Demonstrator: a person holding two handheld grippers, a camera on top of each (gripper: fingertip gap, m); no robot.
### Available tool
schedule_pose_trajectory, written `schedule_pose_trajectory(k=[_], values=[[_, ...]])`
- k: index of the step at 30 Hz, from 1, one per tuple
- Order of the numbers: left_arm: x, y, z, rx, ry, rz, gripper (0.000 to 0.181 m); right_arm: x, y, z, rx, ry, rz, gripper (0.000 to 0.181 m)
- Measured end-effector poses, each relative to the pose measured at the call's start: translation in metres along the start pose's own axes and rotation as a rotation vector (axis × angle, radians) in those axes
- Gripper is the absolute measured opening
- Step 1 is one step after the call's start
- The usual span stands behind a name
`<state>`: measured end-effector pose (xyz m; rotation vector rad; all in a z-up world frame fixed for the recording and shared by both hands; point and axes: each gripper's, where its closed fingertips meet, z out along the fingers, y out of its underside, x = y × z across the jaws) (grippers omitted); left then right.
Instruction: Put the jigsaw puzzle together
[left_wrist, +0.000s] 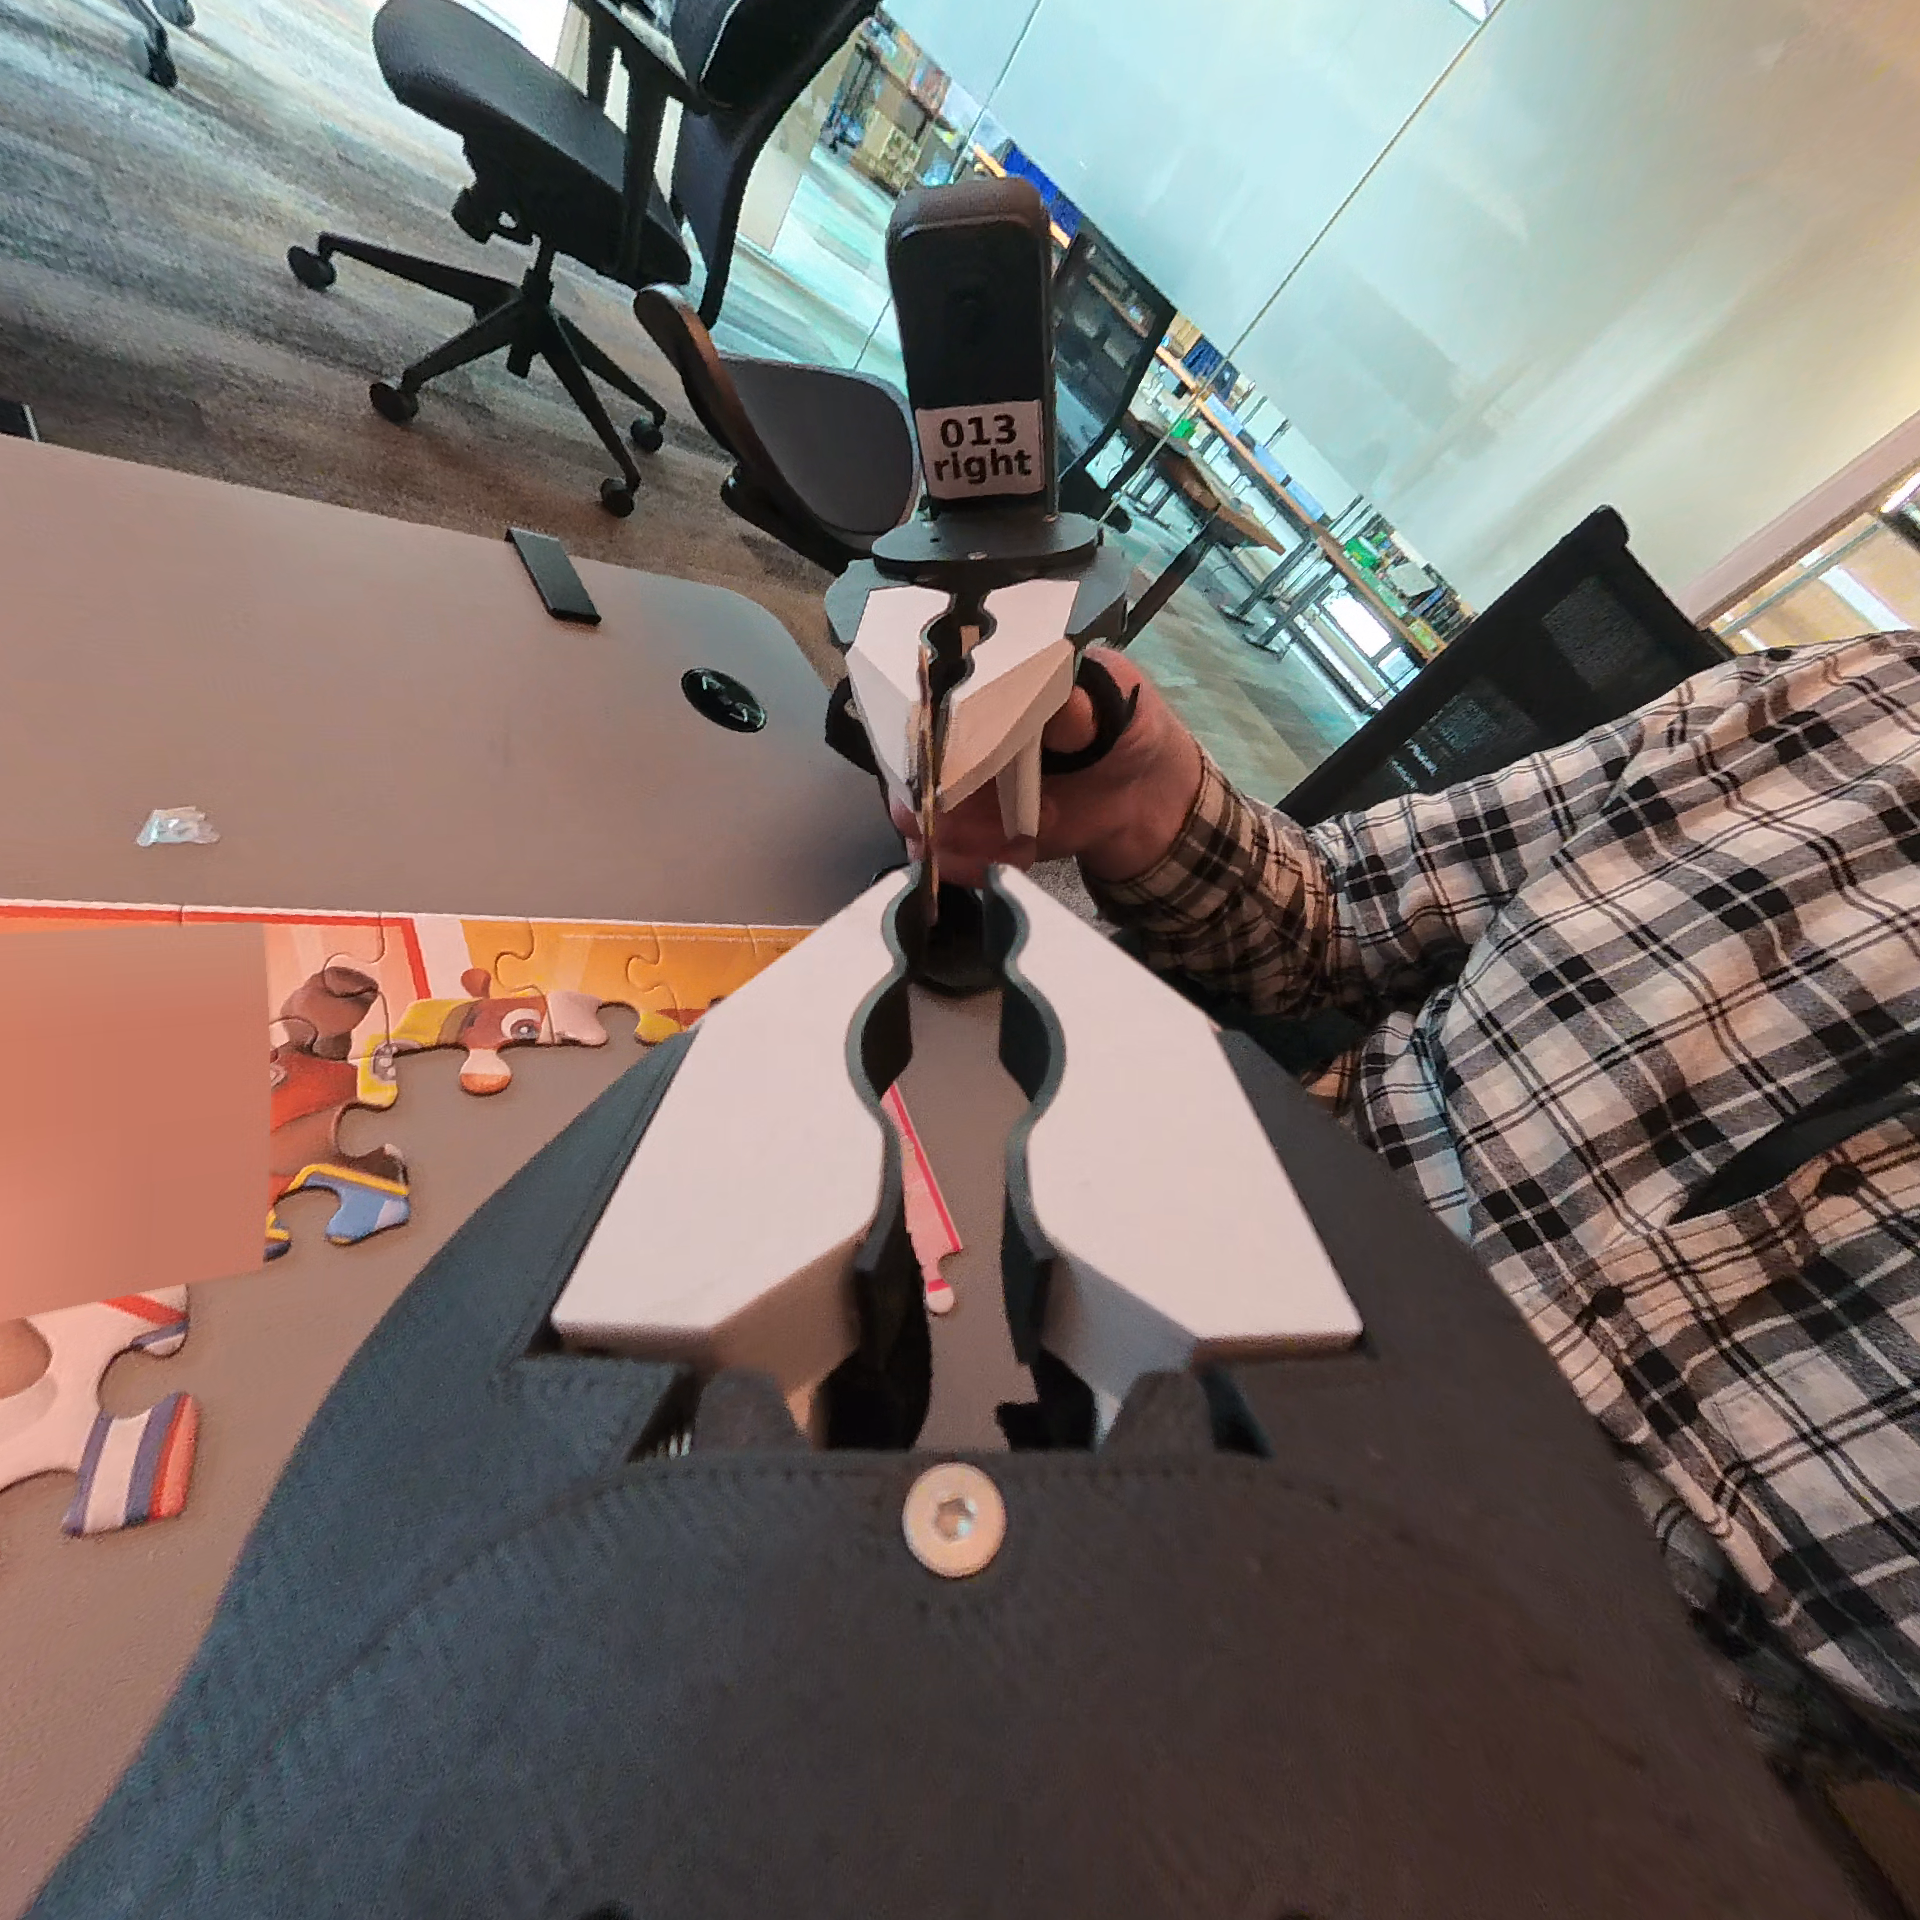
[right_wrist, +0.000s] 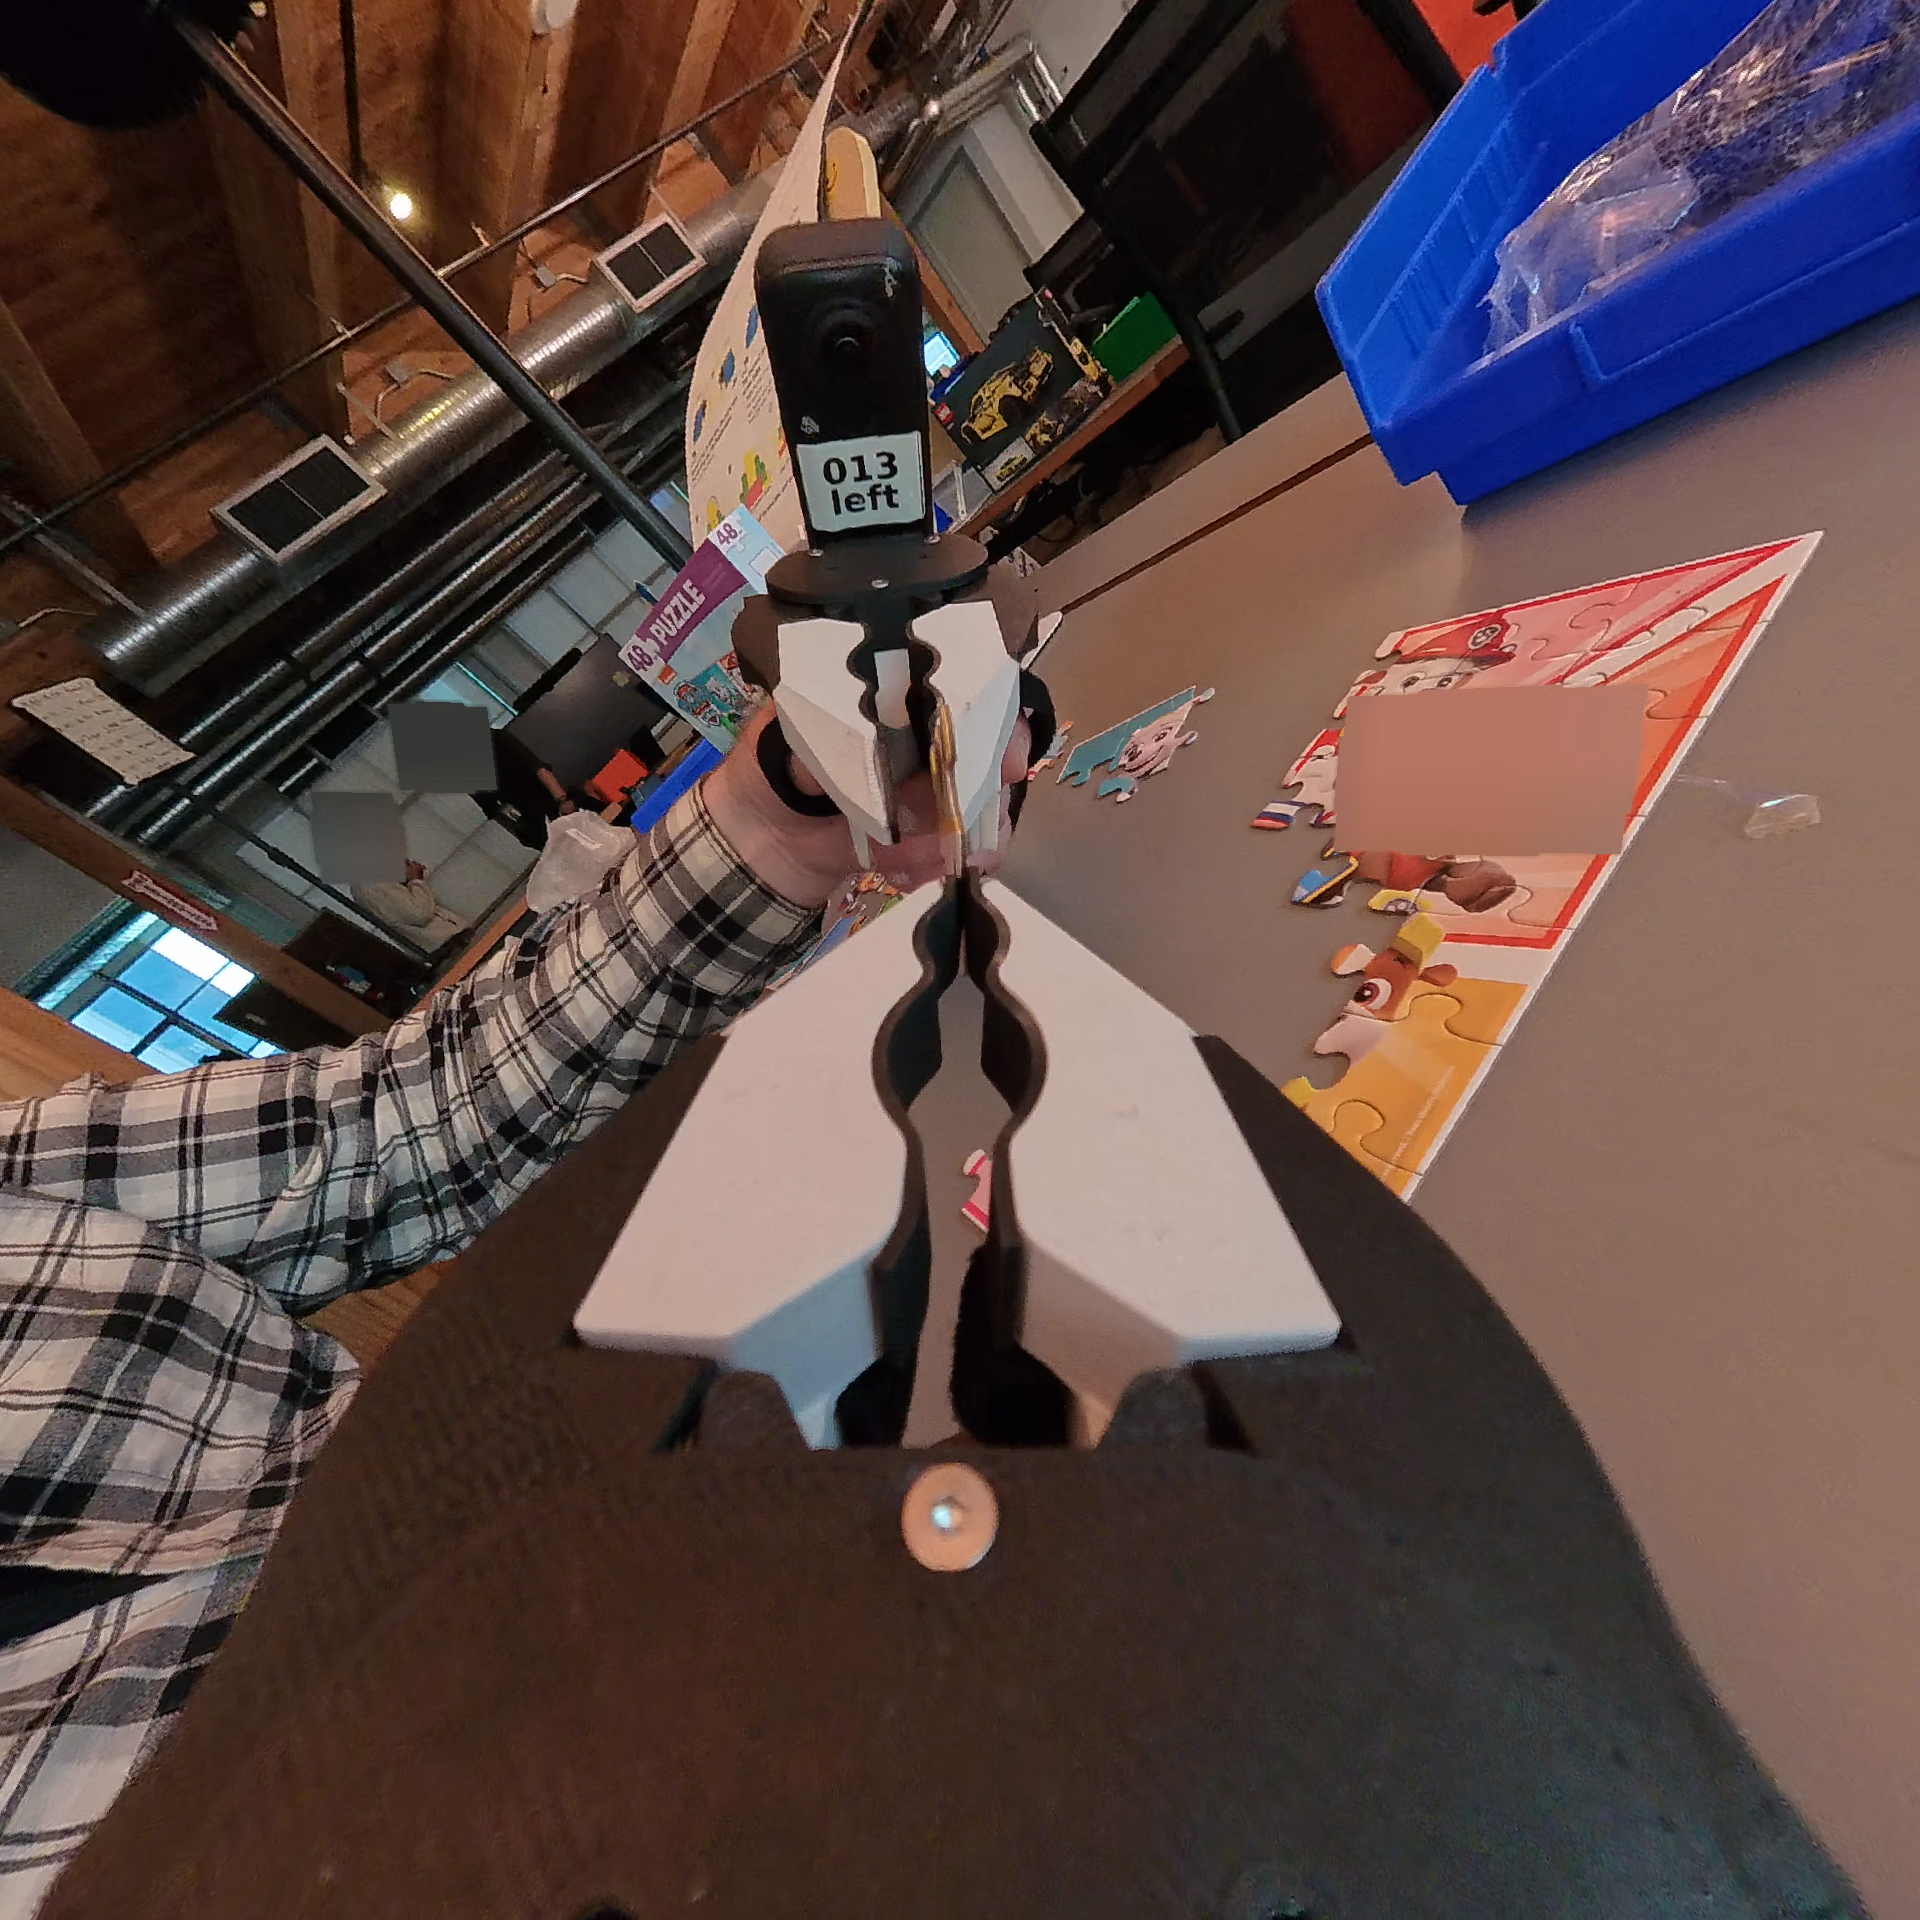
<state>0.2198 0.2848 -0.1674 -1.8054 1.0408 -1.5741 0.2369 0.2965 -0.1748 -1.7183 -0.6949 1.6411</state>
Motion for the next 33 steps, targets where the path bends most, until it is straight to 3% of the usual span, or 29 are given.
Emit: schedule_pose_trajectory(k=[10,16,19,26,29,33], values=[[0.005,-0.010,-0.001,0.106,0.029,-0.010,0.021,-0.008,-0.007,-0.005,0.068,-0.033,0.017,0.000],[0.009,-0.008,0.014,0.062,-0.021,0.033,0.002,-0.013,-0.003,-0.001,0.068,-0.053,0.029,0.000],[0.004,-0.004,0.016,0.028,-0.039,0.016,0.000,-0.011,0.001,-0.001,0.047,-0.022,0.004,0.000],[-0.014,0.022,0.006,-0.196,-0.070,-0.084,0.000,0.015,0.001,-0.013,-0.088,0.257,-0.237,0.006],[-0.025,0.049,0.011,-0.362,-0.118,-0.119,0.001,0.022,0.004,-0.016,-0.133,0.304,-0.264,0.000],[-0.030,0.064,0.025,-0.476,-0.121,-0.137,0.000,0.031,0.025,-0.011,-0.250,0.333,-0.273,0.000]])
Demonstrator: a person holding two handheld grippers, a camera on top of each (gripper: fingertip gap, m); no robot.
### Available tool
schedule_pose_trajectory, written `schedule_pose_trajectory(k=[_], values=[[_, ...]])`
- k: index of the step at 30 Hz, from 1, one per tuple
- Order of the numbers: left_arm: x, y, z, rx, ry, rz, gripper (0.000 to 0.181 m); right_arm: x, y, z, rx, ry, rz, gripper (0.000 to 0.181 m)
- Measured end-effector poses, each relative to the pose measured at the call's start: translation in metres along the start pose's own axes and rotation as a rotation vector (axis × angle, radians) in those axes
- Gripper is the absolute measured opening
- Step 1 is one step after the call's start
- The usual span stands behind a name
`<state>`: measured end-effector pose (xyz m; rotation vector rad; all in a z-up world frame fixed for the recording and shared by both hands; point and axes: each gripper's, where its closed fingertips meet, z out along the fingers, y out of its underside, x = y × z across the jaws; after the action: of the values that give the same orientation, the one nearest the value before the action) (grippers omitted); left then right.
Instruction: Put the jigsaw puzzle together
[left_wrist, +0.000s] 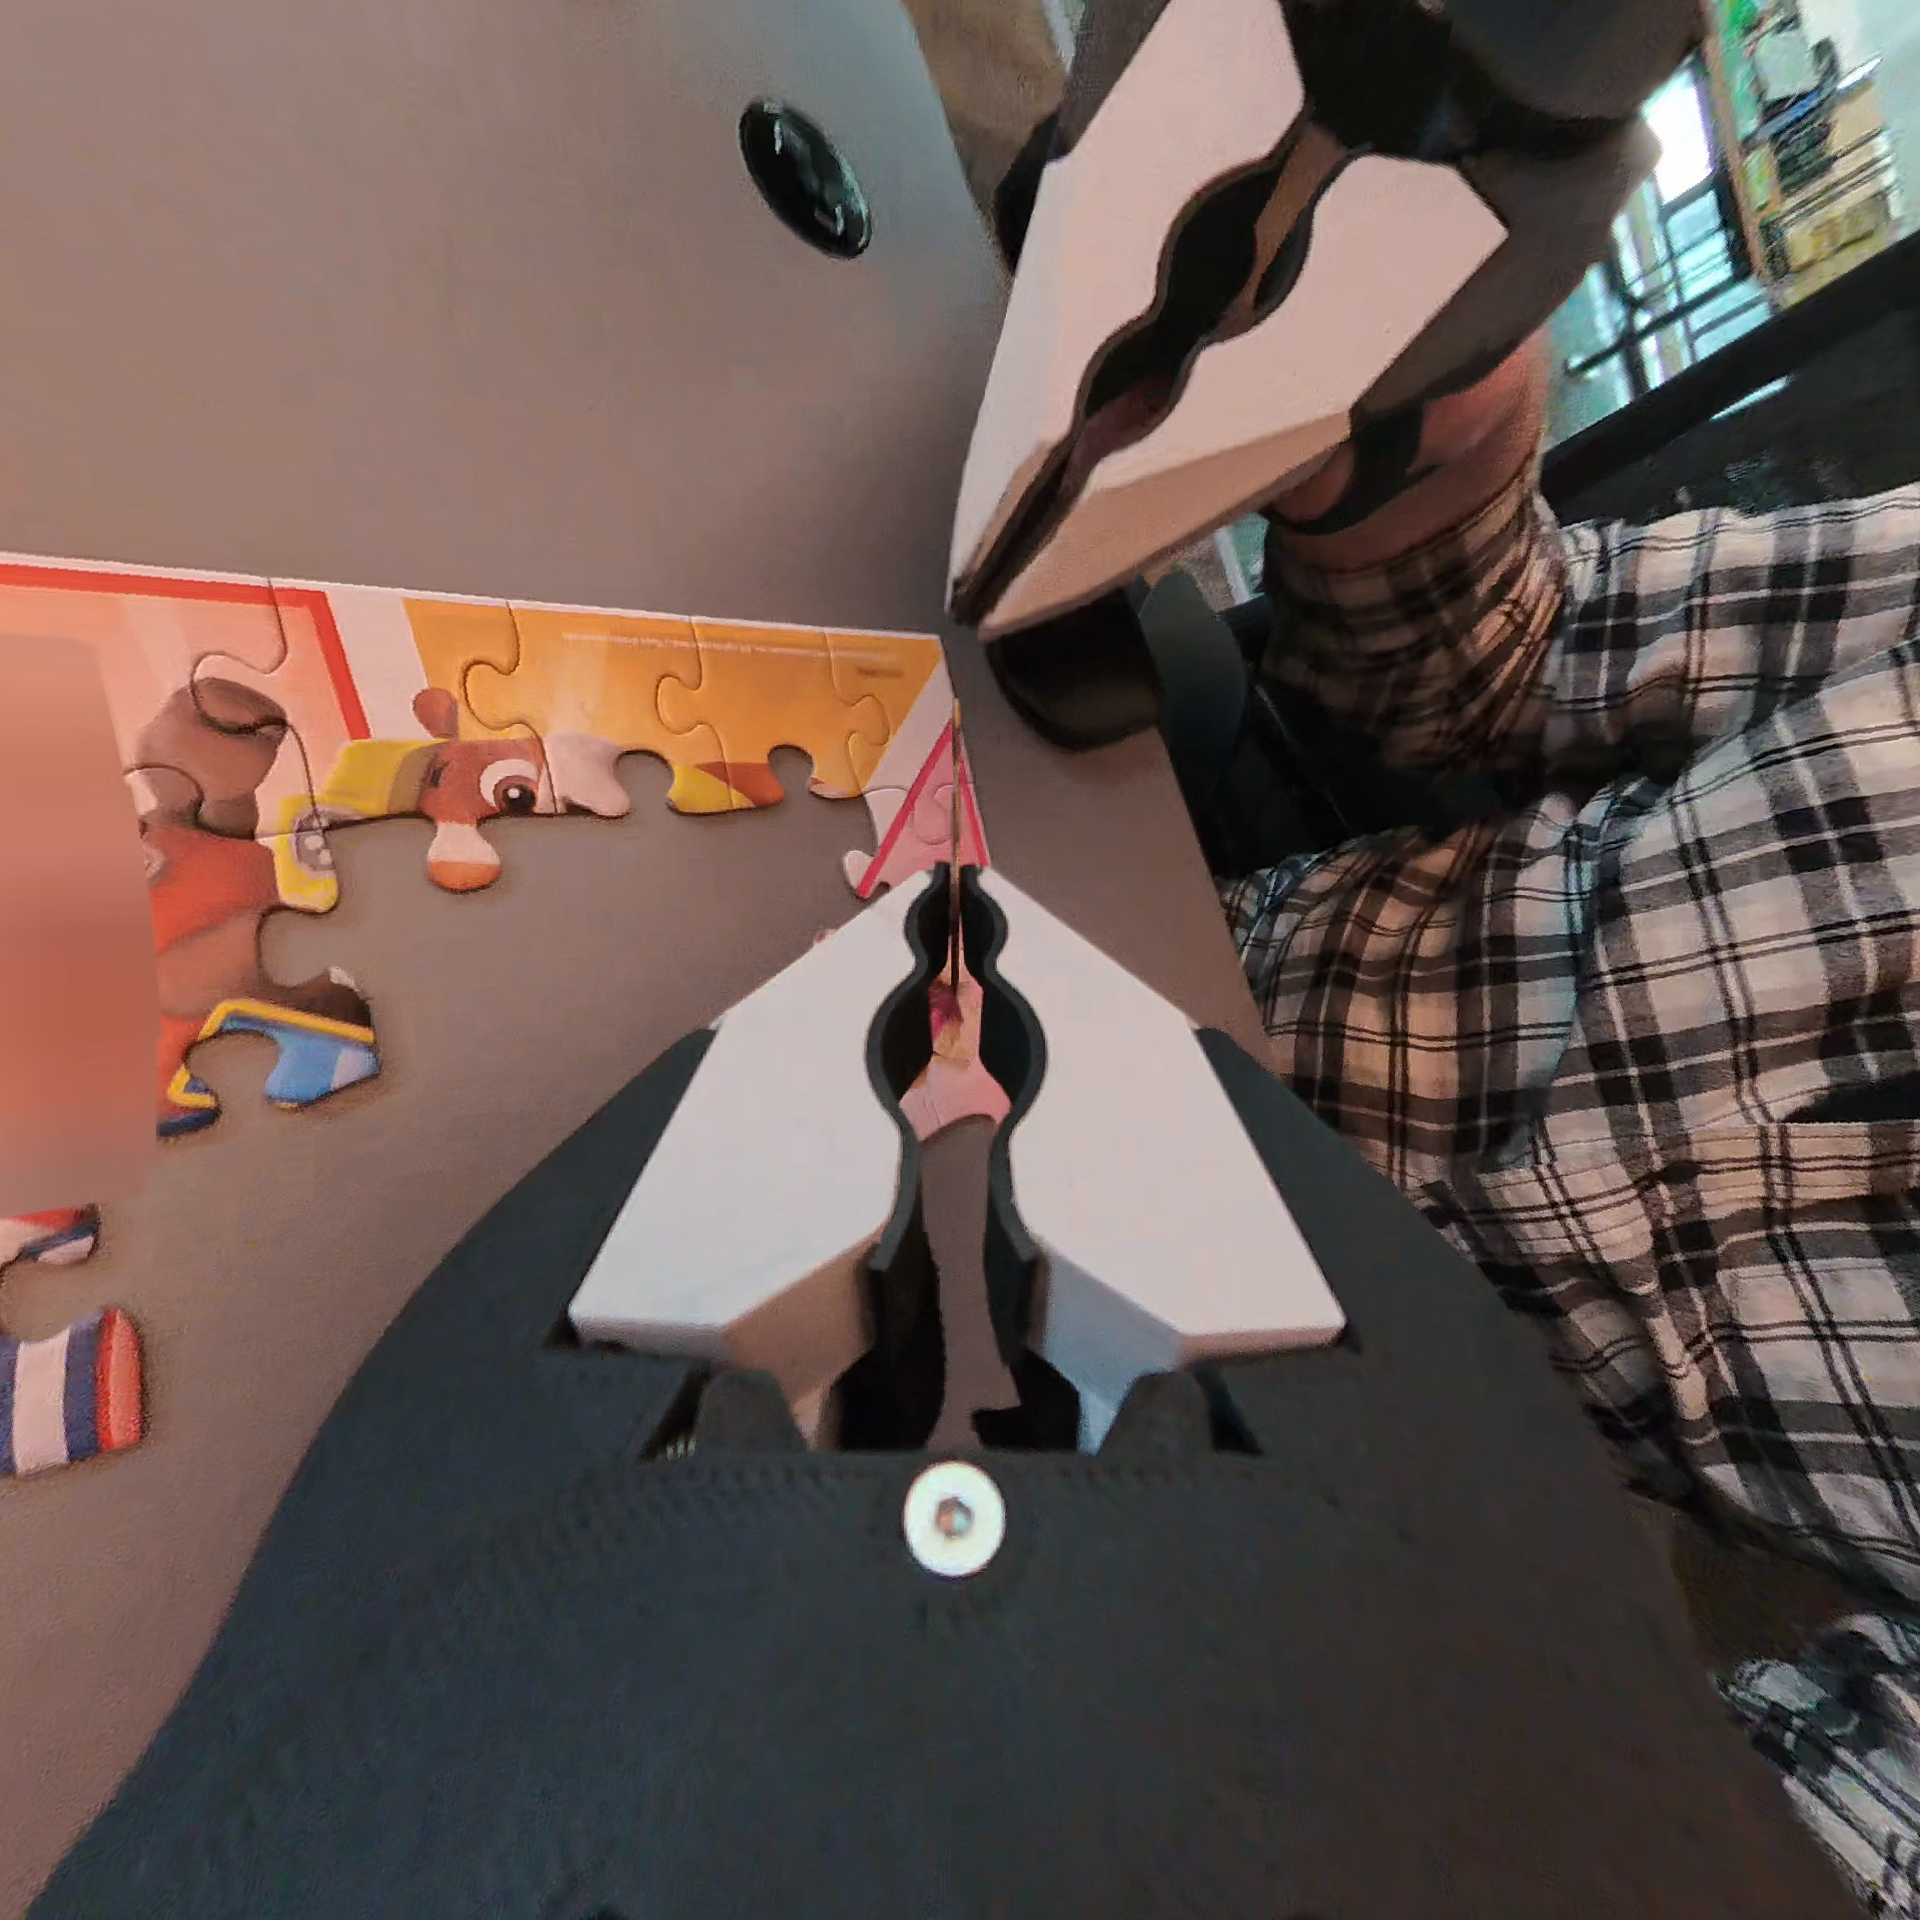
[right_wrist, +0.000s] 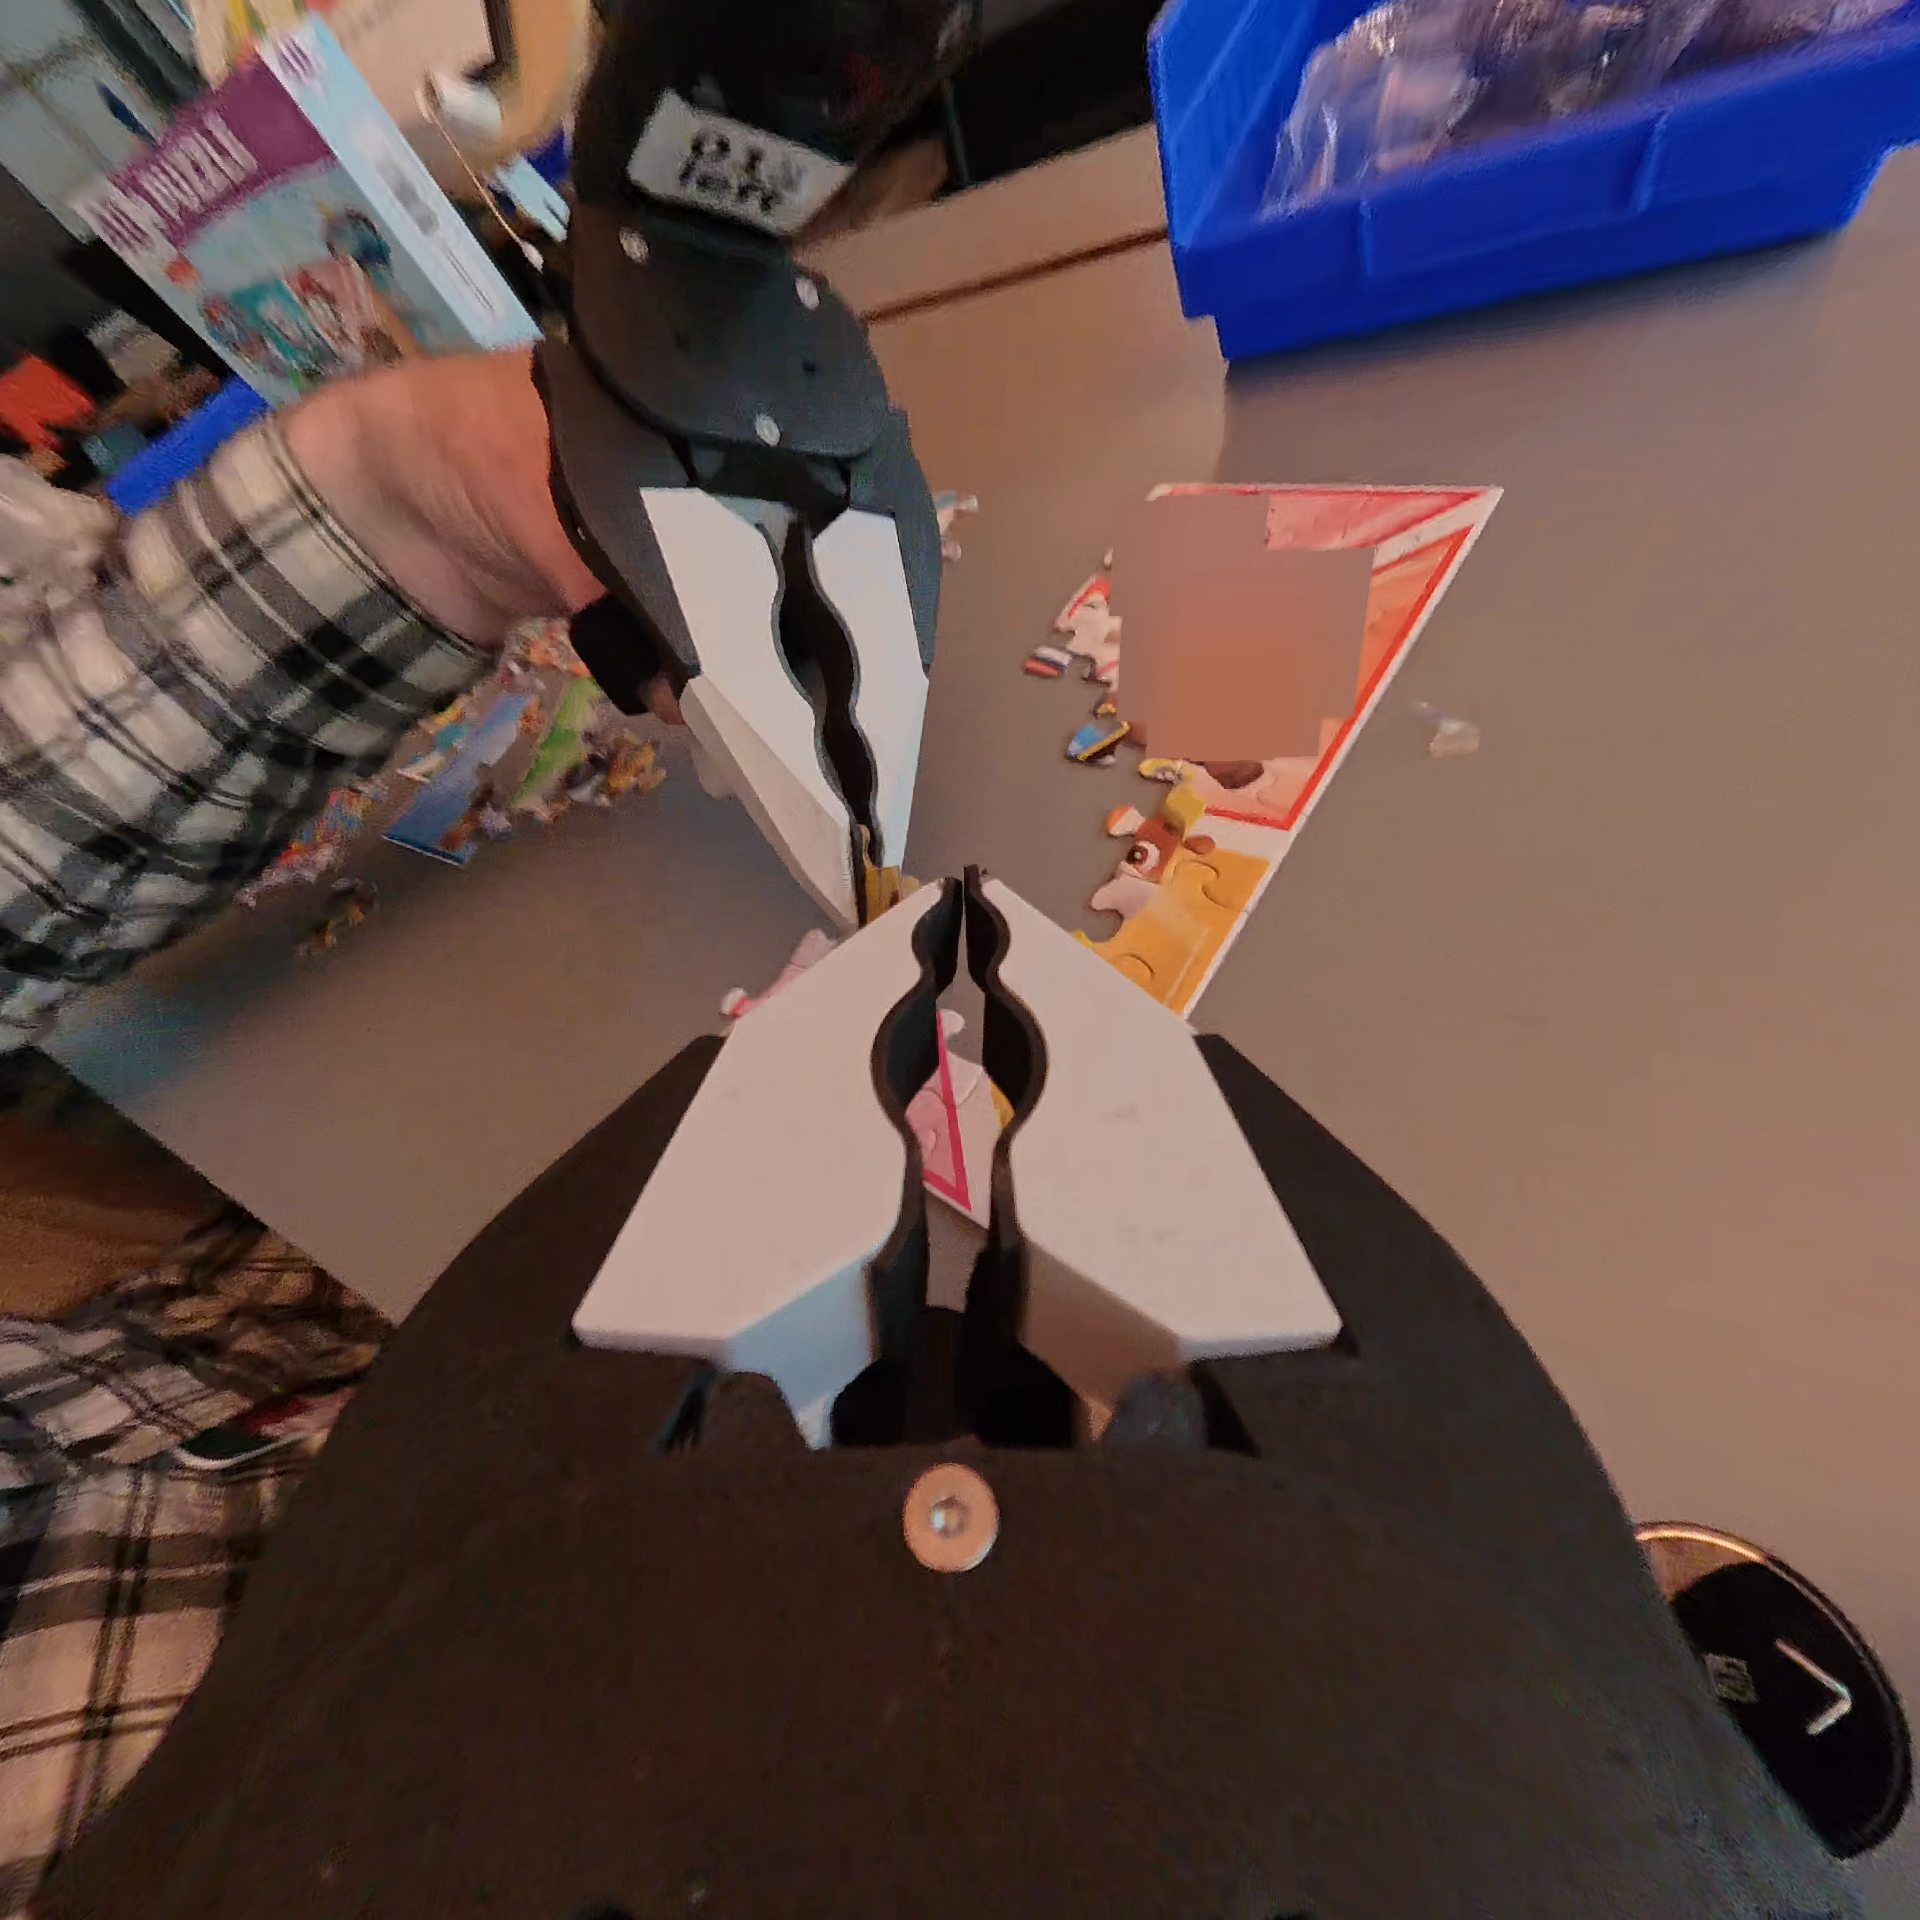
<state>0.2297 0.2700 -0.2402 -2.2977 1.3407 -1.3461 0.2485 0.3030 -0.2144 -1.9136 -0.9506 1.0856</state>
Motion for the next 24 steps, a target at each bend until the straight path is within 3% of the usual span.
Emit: schedule_pose_trajectory(k=[3,24], values=[[-0.012,0.007,0.009,-0.079,-0.050,-0.017,0.000,0.003,0.010,0.006,-0.048,0.039,-0.029,0.000],[-0.032,0.008,0.011,-0.201,-0.216,0.058,0.018,0.009,0.050,0.026,-0.341,0.180,-0.331,0.000]])
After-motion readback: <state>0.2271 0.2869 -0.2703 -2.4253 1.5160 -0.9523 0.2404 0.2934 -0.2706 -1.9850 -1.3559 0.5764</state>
